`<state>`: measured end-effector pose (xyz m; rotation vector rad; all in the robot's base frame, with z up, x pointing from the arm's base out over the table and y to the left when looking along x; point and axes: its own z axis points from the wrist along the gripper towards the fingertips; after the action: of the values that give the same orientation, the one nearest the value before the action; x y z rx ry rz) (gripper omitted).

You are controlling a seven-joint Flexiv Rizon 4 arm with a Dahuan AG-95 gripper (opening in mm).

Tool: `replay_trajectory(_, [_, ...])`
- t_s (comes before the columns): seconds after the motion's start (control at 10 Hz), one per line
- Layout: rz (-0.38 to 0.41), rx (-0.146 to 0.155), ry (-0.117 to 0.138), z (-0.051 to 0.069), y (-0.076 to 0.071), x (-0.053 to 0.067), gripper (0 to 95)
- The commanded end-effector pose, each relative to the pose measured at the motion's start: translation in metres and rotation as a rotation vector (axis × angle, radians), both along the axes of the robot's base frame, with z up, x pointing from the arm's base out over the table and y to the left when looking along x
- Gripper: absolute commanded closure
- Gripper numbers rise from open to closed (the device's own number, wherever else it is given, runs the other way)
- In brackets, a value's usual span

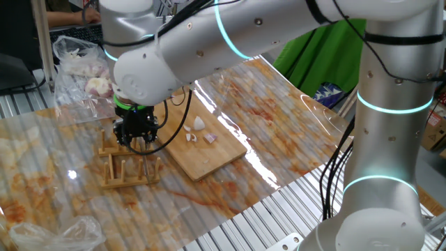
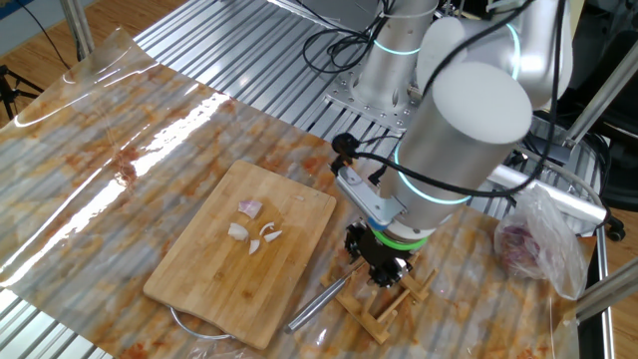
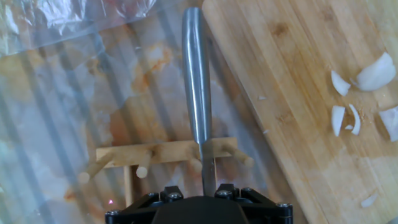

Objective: Chop the onions

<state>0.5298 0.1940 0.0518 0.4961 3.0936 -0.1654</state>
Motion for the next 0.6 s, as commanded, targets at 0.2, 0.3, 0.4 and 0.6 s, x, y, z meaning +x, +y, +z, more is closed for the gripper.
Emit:
replay_trajectory(0.2, [0.031,-0.010,0.000,-0.005,-0.006,0.001,57.0])
replay_trajectory(0.3, [0.033,-0.010,0.000,-0.007,-0.007,0.001,57.0])
replay_trajectory(0.4, [0.034,-0.010,0.000,-0.010,-0.009,0.001,57.0])
replay_trajectory(0.6, [0.032,-0.008,-0.002,-0.014,-0.009,-0.001,57.0])
